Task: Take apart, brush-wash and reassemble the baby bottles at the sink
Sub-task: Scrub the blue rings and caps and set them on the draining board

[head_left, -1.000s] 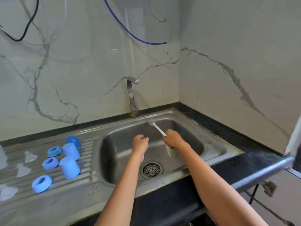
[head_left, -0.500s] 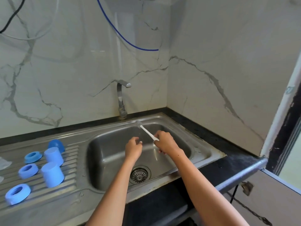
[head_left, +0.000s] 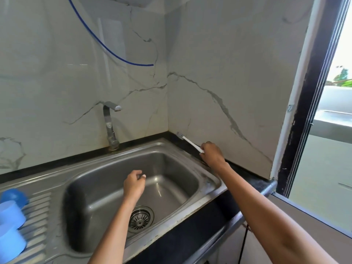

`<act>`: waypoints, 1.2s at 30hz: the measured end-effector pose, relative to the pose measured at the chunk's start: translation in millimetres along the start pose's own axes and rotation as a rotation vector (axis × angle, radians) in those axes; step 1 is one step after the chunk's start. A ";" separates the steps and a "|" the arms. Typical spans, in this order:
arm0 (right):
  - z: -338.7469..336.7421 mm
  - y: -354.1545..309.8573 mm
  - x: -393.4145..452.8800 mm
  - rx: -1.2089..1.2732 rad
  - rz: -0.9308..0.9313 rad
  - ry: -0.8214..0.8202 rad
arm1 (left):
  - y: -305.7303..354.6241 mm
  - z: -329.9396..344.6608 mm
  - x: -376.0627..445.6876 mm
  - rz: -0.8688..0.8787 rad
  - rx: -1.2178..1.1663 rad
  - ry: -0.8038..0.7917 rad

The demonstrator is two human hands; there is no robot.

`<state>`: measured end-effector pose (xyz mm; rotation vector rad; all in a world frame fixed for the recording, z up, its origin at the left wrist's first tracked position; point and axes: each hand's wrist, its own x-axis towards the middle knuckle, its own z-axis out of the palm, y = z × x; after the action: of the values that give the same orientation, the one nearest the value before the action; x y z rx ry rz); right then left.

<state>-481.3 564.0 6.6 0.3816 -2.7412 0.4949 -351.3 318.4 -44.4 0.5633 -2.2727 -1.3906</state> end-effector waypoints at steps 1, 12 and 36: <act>1.7 3.6 1.9 -0.023 -0.009 -0.004 | 0.1 -0.8 -0.7 -0.003 -0.002 -0.001; 17.2 38.2 11.0 -0.207 -0.094 -0.031 | -2.1 0.5 -1.4 -0.010 0.010 -0.014; 11.9 35.1 12.9 -0.452 -0.080 -0.049 | -3.6 0.7 -2.0 0.007 0.030 -0.009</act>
<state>-507.2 588.7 -9.5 0.3856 -2.7616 -0.1598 -349.6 318.5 -48.2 0.5590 -2.3043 -1.3608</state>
